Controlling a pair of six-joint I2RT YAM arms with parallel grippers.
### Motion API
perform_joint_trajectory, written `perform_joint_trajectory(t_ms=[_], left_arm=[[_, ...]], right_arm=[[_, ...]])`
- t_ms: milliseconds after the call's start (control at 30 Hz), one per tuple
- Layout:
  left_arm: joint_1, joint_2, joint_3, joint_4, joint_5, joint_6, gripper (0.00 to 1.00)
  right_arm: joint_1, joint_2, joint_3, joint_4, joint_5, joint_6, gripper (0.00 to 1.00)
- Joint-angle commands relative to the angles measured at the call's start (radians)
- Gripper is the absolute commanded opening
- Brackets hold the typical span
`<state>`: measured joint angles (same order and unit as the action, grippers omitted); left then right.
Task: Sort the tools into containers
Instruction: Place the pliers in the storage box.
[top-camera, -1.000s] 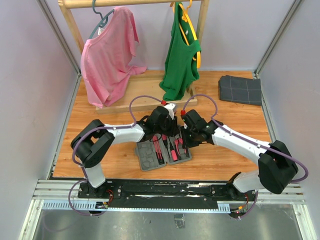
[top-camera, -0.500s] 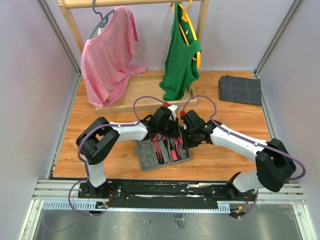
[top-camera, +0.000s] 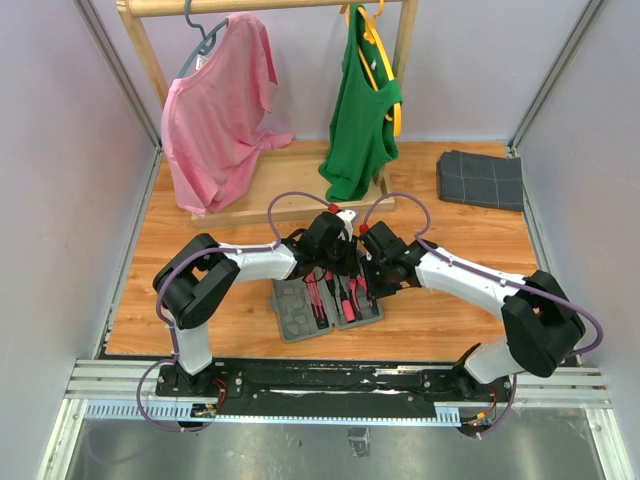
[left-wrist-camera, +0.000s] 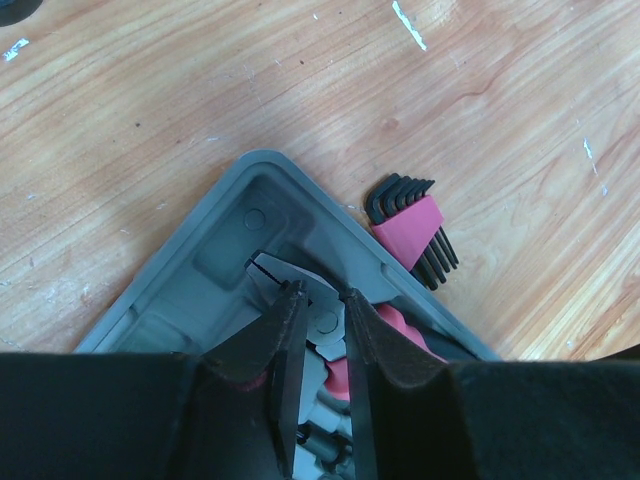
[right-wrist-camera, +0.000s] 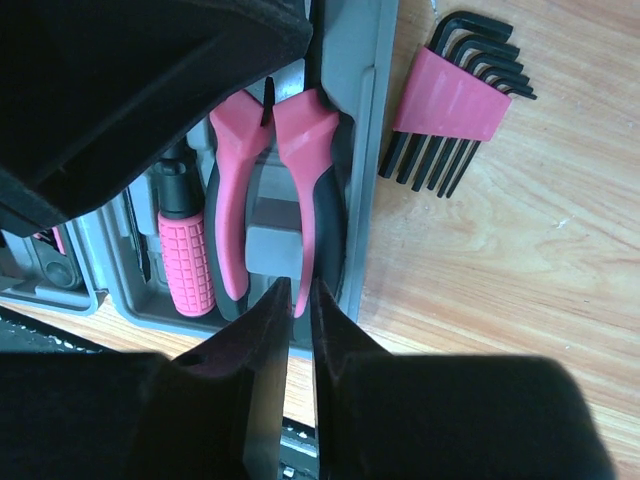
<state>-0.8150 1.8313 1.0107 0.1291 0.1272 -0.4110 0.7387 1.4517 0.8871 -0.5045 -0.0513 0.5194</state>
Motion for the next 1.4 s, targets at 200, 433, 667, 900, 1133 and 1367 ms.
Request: perform_joint_trajectory(t_ms=[200, 433, 667, 900, 1133, 1367], left_arm=[[-0.01, 0.032, 0.025, -0.004, 0.015, 0.012, 0.26], [-0.01, 0.034, 0.025, -0.005, 0.012, 0.014, 0.25], [-0.01, 0.036, 0.027, -0.007, 0.011, 0.014, 0.25], [-0.01, 0.034, 0.029, -0.011, 0.005, 0.018, 0.24], [-0.01, 0.036, 0.028, -0.011, 0.002, 0.018, 0.24], [-0.01, 0.028, 0.023, -0.005, -0.003, 0.018, 0.24]], right_arm=[[-0.016, 0.033, -0.013, -0.042, 0.058, -0.003, 0.13], [-0.014, 0.058, -0.015, -0.06, 0.089, -0.005, 0.12], [0.0, 0.097, -0.014, -0.093, 0.136, -0.006, 0.1], [0.01, 0.152, -0.028, -0.095, 0.154, -0.002, 0.09], [0.012, 0.185, -0.065, -0.061, 0.153, 0.0, 0.07], [0.017, 0.203, -0.168, 0.048, 0.148, 0.034, 0.04]])
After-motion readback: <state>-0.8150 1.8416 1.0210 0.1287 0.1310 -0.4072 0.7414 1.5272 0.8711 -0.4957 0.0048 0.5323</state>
